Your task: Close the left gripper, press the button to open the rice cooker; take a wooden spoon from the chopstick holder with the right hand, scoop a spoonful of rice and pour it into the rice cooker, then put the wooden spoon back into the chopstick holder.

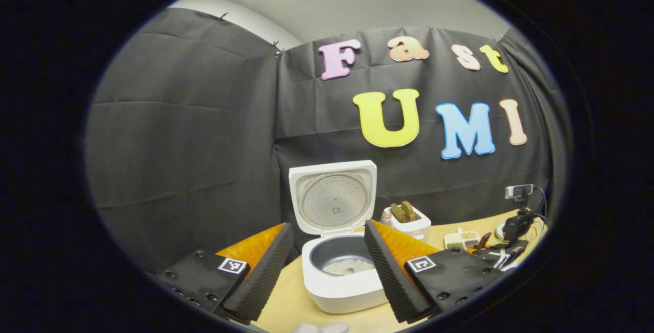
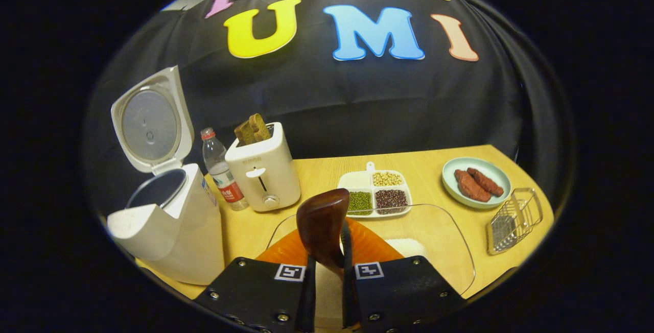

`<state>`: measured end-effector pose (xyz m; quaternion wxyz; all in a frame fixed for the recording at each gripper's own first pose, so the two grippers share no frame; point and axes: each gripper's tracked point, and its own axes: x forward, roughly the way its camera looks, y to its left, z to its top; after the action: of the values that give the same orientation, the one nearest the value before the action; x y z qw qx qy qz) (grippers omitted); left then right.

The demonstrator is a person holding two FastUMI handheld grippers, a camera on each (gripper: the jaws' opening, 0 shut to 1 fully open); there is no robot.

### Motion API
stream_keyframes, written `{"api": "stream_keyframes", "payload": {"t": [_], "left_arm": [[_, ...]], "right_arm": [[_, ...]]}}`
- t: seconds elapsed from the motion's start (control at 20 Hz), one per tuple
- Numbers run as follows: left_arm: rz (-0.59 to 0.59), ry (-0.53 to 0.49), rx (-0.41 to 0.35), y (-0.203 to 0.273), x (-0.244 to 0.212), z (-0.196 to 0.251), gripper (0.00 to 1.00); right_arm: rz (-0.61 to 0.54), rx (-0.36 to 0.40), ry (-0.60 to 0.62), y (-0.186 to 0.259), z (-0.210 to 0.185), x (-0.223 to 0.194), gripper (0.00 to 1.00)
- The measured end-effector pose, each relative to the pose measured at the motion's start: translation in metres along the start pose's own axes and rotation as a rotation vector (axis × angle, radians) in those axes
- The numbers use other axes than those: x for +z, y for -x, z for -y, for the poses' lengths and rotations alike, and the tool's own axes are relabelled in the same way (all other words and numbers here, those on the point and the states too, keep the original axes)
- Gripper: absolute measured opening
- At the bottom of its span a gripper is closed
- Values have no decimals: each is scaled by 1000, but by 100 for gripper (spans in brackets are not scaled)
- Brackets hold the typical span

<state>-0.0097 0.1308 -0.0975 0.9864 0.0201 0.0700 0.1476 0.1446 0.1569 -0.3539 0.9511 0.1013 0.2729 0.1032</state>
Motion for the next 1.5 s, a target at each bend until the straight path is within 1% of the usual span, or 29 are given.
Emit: {"api": "stream_keyframes", "payload": {"t": [0.05, 0.25, 0.4, 0.6, 0.65, 0.75, 0.85, 1.0, 1.5], "left_arm": [[1, 3, 1, 0, 1, 0, 97], [2, 9, 2, -1, 5, -2, 97], [3, 15, 1, -1, 8, -2, 97], [8, 9, 1, -1, 14, -6, 97], [9, 6, 0, -1, 16, -7, 97], [20, -1, -2, 1, 20, -7, 97], [29, -5, -7, 1, 24, -5, 97], [38, -5, -12, 4, 28, -2, 97], [46, 4, -2, 16, 33, -13, 97]], "right_arm": [[-10, 16, -65, 0, 3, -1, 21], [-22, 35, -328, -2, 26, 5, 21], [-25, 51, -492, 3, 45, 4, 21], [17, 92, -720, 11, 71, 16, 21], [39, 113, -776, 13, 76, 20, 21], [74, 140, -867, 17, 84, 29, 21], [106, 153, -908, 20, 89, 35, 21], [118, 172, -929, 30, 91, 41, 21], [171, 251, -1080, 58, 75, 86, 21]]}}
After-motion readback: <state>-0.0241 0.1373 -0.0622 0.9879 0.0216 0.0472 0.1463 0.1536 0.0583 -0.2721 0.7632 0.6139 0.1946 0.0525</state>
